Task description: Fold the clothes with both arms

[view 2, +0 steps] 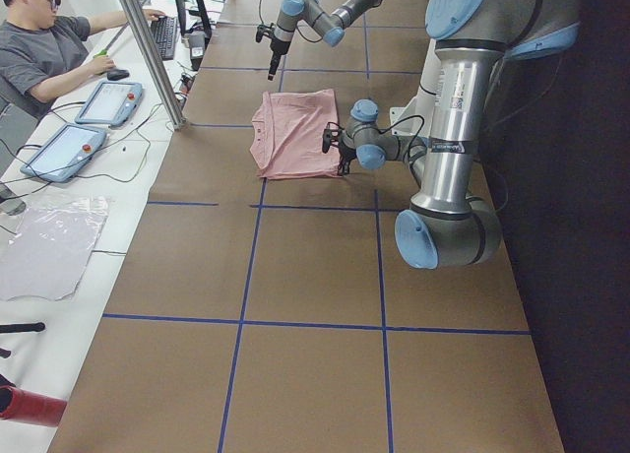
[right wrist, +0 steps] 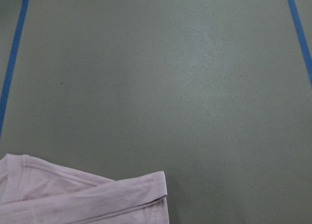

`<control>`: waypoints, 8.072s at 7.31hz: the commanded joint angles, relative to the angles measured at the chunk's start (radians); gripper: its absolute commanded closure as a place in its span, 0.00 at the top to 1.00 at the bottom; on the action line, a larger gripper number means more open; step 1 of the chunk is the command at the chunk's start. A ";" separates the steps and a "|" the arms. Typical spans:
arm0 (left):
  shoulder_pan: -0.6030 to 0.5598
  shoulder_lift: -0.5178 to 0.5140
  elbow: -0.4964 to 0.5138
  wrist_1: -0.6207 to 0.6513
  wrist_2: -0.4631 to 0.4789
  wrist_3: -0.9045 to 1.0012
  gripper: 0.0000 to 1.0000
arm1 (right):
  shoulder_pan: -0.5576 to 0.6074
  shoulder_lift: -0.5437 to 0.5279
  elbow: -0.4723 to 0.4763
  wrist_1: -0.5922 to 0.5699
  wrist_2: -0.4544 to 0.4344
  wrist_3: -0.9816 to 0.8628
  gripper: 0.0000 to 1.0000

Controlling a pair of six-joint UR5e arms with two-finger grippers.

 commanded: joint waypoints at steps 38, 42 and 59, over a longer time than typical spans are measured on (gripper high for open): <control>-0.617 -0.488 0.880 -0.433 -0.124 0.670 1.00 | -0.244 0.370 -0.395 -0.055 -0.226 0.284 0.00; -0.616 -0.489 0.870 -0.433 -0.124 0.669 1.00 | -0.363 0.036 0.080 -0.153 -0.320 0.296 0.00; 0.079 -0.015 -0.036 -0.066 0.120 -0.149 0.76 | -0.512 -0.344 0.520 -0.021 -0.411 0.307 1.00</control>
